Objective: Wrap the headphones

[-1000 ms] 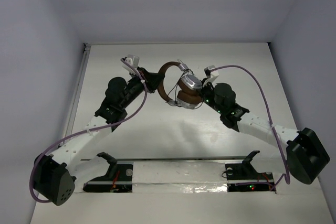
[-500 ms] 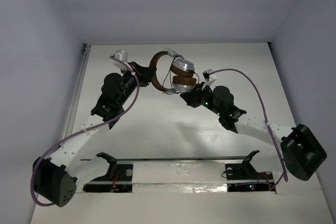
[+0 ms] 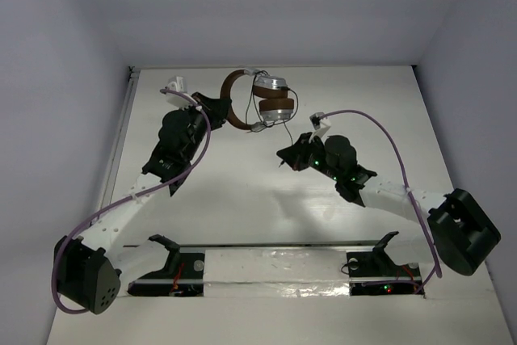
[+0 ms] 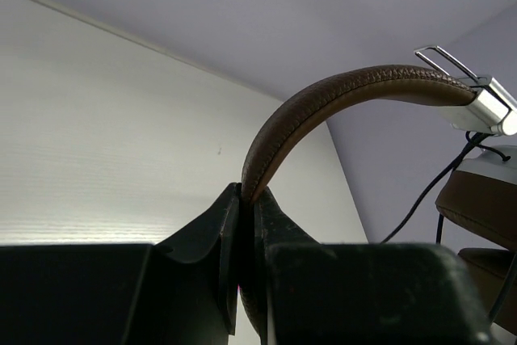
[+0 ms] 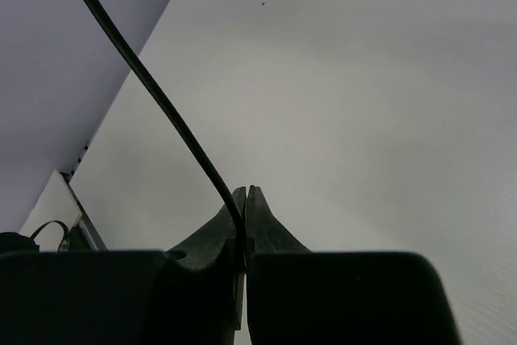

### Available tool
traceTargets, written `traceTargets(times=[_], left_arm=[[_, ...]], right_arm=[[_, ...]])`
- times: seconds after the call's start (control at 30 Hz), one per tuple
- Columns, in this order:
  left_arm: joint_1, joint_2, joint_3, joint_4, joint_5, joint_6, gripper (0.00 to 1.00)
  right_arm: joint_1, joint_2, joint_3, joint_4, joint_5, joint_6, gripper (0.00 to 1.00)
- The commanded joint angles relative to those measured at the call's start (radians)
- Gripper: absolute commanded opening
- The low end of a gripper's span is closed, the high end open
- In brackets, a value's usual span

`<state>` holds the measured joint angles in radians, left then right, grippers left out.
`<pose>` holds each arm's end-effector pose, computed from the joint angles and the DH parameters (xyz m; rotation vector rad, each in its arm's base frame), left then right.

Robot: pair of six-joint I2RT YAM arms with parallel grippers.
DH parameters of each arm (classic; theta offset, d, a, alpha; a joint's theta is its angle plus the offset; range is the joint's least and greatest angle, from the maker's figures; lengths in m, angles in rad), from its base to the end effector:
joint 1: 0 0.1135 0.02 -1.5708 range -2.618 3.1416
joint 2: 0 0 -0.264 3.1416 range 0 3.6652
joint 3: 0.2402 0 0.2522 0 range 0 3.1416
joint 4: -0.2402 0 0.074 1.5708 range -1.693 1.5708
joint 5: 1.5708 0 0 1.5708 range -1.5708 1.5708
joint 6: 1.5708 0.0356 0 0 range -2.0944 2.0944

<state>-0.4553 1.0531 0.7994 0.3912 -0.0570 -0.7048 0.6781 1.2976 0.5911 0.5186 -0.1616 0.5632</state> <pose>0.2255 -0.1081 0.3545 -0.2349 1.4795 -0.9062 0.2154 0.1809 0.2339 -0.2328 1.8622 1.0248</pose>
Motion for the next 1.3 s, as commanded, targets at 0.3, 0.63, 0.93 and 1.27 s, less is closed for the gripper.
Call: traceTargets(times=[0.3, 0.63, 0.93, 1.27], left_arm=[[0.000, 0.053, -0.037, 0.133, -0.279, -0.075, 0.00], [-0.052, 0.119, -0.058, 0.132, -0.389, -0.022, 0.00], [-0.123, 0.156, -0.107, 0.147, -0.437, 0.007, 0.00], [-0.151, 0.170, -0.164, 0.173, -0.380, 0.002, 0.00]], right_arm=[[0.195, -0.028, 0.130, -0.229, -0.021, -0.020, 0.00], [0.275, -0.017, 0.171, -0.142, -0.087, 0.064, 0.00], [0.275, 0.025, 0.210, 0.109, -0.073, 0.271, 0.01], [0.275, 0.066, 0.217, 0.201, 0.157, 0.487, 0.04]])
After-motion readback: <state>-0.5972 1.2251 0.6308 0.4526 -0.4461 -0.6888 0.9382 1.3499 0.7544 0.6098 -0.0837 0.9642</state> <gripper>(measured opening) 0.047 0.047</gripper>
